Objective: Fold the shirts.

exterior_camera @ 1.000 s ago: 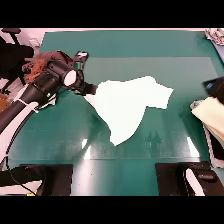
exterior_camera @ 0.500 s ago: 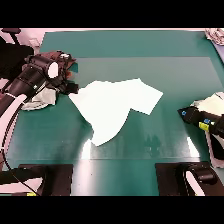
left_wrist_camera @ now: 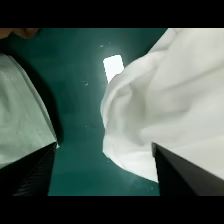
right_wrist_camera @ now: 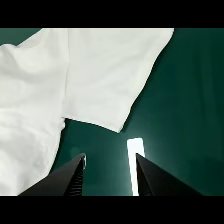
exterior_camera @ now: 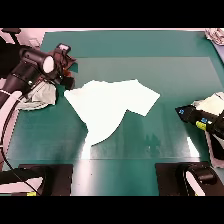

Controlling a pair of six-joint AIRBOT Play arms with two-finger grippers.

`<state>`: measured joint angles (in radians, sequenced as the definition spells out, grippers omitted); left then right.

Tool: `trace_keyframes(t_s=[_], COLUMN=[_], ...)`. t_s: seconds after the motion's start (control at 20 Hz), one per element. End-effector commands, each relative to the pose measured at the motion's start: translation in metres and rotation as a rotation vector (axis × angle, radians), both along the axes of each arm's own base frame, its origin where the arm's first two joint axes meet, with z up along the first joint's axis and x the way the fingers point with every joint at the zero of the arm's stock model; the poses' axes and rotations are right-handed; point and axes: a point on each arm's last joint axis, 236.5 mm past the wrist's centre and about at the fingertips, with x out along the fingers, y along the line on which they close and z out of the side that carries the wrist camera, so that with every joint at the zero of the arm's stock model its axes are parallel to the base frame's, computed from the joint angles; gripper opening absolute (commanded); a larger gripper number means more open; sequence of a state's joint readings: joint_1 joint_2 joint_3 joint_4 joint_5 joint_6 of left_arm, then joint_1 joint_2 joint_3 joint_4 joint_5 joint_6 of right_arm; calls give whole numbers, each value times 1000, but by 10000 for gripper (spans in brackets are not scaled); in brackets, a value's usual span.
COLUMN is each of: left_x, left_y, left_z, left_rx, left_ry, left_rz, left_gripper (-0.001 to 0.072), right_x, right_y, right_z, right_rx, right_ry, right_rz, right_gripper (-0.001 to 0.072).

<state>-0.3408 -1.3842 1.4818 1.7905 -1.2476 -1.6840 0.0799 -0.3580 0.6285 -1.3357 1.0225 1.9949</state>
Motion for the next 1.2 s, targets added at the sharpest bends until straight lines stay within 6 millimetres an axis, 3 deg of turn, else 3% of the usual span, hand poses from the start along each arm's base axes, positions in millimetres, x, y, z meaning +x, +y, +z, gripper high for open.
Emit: trace_keyframes(t_s=[0.0, 0.1, 0.15, 0.3, 0.4, 0.5, 0.65, 0.75, 0.9, 1.15], left_x=[-30, -64, -78, -134, -184, -223, -271, -281, -279, -237], left_y=[-35, -65, -69, -64, -82, -97, -96, -94, -97, -103], left_z=[31, 28, 18, -38, -65, -79, -109, -128, -143, -141], left_rx=[-195, -342, -370, -393, -512, -637, -667, -675, -710, -791], left_ry=[65, 148, 181, 317, 418, 477, 608, 635, 607, 440], left_rz=[10, -24, -26, 2, -15, -14, 6, 48, 82, 161], left_gripper=[710, 709, 709, 709, 709, 709, 709, 709, 709, 709], right_x=[8, 15, 18, 23, 28, 40, 57, 67, 78, 88], right_y=[1, 1, 1, 3, 4, 5, 6, 8, 8, 10], right_z=[-15, -28, -36, -47, -43, -32, -15, -6, 5, 13], right_rx=[-9, -12, -12, -43, -94, -117, -126, -124, -125, -122], right_ry=[51, 99, 124, 197, 207, 189, 161, 150, 128, 125], right_rz=[4, 1, 0, 33, 100, 126, 135, 136, 133, 140], right_gripper=[367, 367, 367, 367, 367, 367, 367, 367, 367, 367])
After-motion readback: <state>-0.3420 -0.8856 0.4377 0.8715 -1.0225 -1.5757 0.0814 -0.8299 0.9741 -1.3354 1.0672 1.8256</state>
